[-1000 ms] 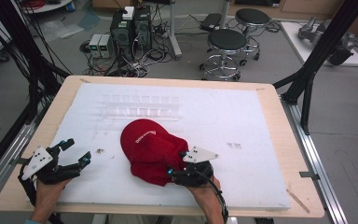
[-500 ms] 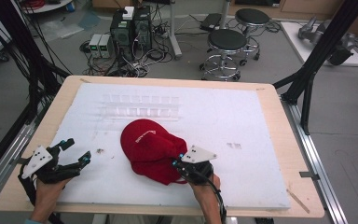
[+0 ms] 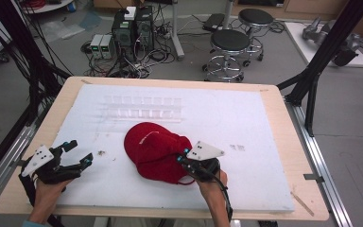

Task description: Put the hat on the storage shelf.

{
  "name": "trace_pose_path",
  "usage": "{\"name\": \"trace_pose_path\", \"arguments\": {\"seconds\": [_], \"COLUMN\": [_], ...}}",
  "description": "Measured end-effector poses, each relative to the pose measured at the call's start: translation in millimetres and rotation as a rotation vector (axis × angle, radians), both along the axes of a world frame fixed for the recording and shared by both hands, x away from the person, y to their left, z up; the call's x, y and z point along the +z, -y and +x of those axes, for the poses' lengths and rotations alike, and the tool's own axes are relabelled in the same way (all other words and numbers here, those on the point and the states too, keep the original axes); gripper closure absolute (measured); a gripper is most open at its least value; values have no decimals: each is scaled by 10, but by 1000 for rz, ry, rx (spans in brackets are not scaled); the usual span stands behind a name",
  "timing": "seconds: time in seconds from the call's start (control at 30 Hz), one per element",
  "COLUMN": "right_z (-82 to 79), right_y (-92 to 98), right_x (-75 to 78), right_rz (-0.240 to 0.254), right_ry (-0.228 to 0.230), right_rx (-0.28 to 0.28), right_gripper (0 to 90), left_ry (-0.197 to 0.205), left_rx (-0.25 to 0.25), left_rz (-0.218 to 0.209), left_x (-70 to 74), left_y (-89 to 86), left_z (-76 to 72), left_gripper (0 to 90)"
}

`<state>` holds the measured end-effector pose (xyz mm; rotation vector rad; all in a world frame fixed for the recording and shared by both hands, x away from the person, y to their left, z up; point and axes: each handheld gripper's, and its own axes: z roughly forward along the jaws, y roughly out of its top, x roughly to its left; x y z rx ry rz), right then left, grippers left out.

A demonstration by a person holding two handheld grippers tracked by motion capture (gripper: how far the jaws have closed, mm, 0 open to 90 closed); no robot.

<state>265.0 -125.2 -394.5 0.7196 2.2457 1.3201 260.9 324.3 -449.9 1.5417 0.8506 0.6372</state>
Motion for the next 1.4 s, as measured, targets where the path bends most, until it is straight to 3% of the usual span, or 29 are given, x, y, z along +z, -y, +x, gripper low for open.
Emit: {"name": "trace_pose_path", "arguments": {"seconds": [0.17, 0.37, 0.57, 0.8, 1.07, 1.17, 1.4], "right_z": [11, 83, 151, 220, 253, 280, 331], "right_y": [24, 110, 175, 218, 196, 170, 96], "right_x": [99, 276, 432, 500, 593, 636, 687], "right_rz": [-7, 30, 53, 67, 59, 64, 72], "right_ry": [29, 64, 81, 94, 108, 114, 127], "right_rx": [11, 54, 91, 146, 220, 280, 348], "right_gripper": [855, 858, 859, 859, 860, 859, 859], "left_ry": [-10, -43, -35, -60, -83, -87, -94], "left_rx": [-21, -133, -218, -327, -394, -456, -568], "left_rz": [7, -23, 23, 64, 79, 80, 118], "left_x": [10, 163, 382, 618, 839, 915, 1051], "left_y": [5, 19, 102, 312, 587, 682, 942], "left_z": [12, 57, 105, 241, 374, 403, 470], "left_gripper": [155, 153, 153, 153, 149, 151, 150]}}
